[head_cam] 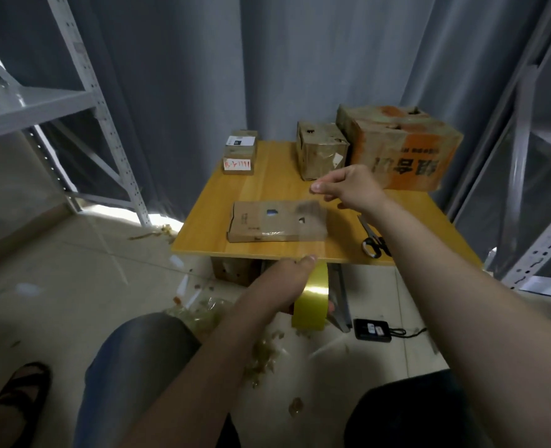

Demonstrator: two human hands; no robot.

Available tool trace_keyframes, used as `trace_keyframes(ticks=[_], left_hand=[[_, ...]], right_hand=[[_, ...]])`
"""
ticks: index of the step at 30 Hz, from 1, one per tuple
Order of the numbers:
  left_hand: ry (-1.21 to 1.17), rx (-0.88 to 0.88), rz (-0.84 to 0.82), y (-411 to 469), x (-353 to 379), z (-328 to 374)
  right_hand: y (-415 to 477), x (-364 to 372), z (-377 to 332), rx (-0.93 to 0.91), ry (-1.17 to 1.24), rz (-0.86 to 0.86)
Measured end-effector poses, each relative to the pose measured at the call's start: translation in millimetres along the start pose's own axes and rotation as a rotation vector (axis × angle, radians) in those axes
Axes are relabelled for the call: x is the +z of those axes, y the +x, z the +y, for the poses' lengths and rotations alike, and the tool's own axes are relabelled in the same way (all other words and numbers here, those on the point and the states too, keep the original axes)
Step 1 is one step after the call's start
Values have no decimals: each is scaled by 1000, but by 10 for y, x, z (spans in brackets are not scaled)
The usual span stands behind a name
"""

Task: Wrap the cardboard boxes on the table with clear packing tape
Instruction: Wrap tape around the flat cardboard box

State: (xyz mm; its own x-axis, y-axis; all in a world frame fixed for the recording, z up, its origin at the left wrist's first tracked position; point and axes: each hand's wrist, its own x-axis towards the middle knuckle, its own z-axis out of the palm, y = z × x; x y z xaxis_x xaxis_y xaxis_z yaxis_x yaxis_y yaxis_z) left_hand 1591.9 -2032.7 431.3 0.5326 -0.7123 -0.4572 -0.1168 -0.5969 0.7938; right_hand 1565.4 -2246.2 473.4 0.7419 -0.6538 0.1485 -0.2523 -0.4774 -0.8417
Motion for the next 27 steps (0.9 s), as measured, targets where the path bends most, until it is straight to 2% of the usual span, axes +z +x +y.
trace_keyframes(ticks=[3, 6, 8, 14, 18, 23, 27], left_hand=[[-70, 4, 38, 82, -28, 73], [-299, -31, -58, 201, -101, 126], [-364, -24, -92, 292, -129, 123], [-393, 0, -118, 409, -165, 126], [-448, -21, -130, 379, -228, 102], [-375, -38, -154, 256, -200, -20], [-414, -38, -149, 127, -206, -97]], right_hand=[[205, 52, 97, -4, 11, -10], [410, 129, 182, -34, 34, -23], [523, 194, 265, -34, 9, -50], [609, 410, 476, 70, 67, -110], [590, 539, 547, 114, 94, -45], [392, 682, 663, 105, 53, 49], [213, 780, 701, 89, 41, 122]])
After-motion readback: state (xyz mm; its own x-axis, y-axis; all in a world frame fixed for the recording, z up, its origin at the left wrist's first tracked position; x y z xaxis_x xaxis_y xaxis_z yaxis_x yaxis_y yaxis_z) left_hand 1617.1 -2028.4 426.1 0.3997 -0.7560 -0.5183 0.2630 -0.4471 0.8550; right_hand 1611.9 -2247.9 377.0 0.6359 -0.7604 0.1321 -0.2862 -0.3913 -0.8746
